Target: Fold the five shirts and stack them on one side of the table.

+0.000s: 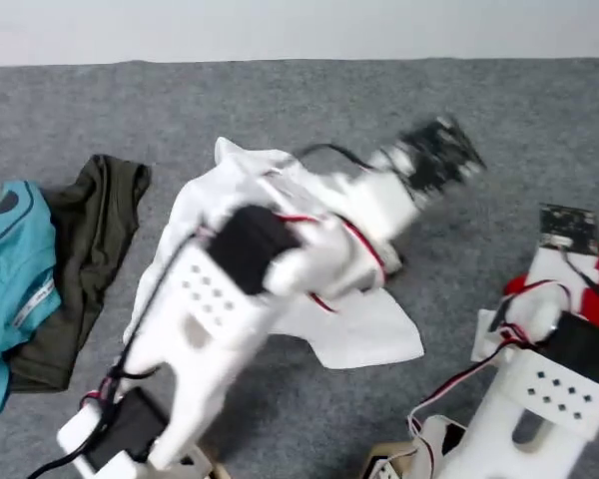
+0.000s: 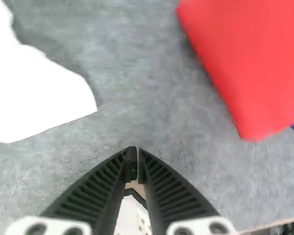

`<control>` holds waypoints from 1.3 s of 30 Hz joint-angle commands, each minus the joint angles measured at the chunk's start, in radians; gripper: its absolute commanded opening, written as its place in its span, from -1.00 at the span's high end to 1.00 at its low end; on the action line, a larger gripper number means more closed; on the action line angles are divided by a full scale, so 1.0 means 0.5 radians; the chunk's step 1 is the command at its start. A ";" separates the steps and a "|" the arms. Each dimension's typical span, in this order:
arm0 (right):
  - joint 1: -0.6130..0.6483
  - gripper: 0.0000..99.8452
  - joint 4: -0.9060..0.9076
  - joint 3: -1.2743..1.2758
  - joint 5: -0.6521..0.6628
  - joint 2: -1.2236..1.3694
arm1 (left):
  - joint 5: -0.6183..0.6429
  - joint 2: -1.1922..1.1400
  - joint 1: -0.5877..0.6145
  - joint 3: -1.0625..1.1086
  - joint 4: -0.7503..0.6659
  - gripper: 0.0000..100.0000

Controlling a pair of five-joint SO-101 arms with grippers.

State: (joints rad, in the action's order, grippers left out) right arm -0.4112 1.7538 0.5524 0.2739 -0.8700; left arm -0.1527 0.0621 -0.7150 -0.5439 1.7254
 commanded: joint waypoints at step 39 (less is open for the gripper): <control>1.051 0.55 -0.692 -0.230 0.018 1.947 | -0.899 1.019 2.065 2.113 -0.166 0.62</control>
State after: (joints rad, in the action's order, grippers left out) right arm 0.1028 1.4438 0.4925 0.2739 0.0644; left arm -0.5900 0.5501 0.3130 0.5163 1.6671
